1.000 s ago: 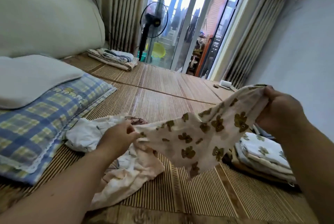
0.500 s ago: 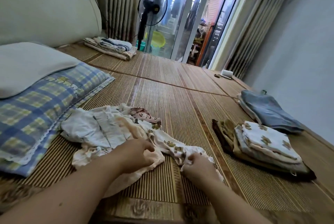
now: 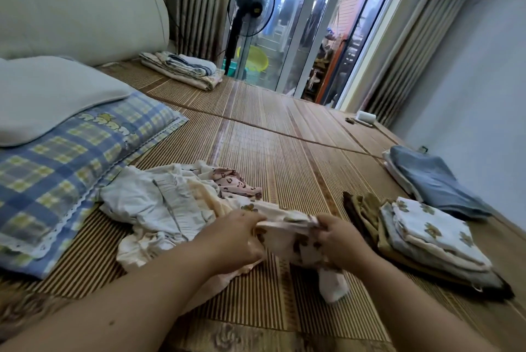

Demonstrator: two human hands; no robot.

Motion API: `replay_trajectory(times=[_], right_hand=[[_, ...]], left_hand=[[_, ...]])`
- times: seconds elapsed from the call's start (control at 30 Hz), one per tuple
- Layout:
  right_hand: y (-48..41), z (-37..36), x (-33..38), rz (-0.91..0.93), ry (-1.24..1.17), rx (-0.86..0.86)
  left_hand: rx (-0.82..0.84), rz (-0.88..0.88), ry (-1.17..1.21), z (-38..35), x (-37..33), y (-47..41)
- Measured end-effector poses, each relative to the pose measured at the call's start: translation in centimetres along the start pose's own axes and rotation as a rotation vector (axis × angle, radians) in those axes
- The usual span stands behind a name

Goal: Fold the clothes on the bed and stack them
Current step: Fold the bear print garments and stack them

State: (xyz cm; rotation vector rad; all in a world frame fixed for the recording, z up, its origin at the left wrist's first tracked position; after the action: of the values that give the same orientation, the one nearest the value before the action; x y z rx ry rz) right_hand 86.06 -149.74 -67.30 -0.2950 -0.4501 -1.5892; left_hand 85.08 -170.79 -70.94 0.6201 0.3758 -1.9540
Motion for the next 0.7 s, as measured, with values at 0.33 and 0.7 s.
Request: replay_trajectory(times=[0.33, 0.7], right_hand=[[9.3, 12.6, 2.3, 0.212, -0.327, -0.082], [11.7, 18.5, -0.1, 0.184, 0.011, -0.168]], left_hand=[[-0.174, -0.192, 0.099, 3.0, -8.6, -0.6], [-0.246, -0.149, 0.619, 13.5, -14.6, 3.9]])
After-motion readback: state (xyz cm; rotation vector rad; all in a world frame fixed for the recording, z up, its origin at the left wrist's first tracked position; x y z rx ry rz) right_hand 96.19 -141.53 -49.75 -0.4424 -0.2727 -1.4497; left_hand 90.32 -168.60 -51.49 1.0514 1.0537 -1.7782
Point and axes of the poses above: each hand's wrist, its own y-axis away from the middle knuckle, its own z-axis out of the back of the hand, x = y × z, the point moved 5 cm from there along -y, towards the middle knuckle, and after that the axes turned 5 degrees about x, right-handed, at the moved point
